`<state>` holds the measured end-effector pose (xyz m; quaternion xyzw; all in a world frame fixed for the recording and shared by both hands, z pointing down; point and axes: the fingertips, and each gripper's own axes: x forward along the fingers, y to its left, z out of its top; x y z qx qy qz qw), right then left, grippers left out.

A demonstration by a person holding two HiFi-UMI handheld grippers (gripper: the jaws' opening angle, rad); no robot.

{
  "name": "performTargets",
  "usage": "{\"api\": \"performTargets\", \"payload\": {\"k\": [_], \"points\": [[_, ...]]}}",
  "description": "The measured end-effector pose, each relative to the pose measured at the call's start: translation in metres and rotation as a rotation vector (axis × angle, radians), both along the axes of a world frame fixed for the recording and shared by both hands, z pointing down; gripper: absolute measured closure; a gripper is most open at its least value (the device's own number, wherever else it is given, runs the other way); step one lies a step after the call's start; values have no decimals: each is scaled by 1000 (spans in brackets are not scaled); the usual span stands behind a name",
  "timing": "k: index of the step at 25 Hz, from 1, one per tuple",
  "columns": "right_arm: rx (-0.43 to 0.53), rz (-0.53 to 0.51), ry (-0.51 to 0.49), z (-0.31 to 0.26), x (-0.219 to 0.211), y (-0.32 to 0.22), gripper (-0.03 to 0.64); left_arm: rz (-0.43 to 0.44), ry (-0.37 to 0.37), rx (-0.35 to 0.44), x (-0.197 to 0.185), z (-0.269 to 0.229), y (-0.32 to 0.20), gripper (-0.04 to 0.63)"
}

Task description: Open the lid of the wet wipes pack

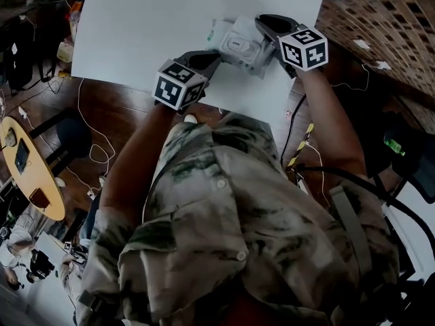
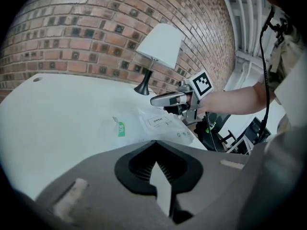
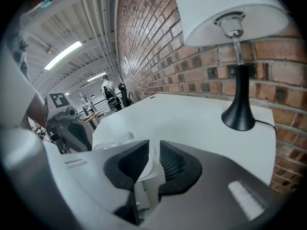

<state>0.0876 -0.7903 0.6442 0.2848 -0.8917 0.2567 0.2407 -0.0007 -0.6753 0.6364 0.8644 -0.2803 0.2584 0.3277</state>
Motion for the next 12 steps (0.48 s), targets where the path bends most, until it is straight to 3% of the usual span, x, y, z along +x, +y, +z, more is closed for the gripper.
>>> {"api": "performTargets", "payload": {"k": [6, 12], "points": [[148, 126, 31, -53, 22, 27, 549, -93, 81, 98, -39, -56, 25, 592], [283, 183, 62, -112, 20, 118, 561, -145, 151, 207, -95, -117, 96, 592]]}}
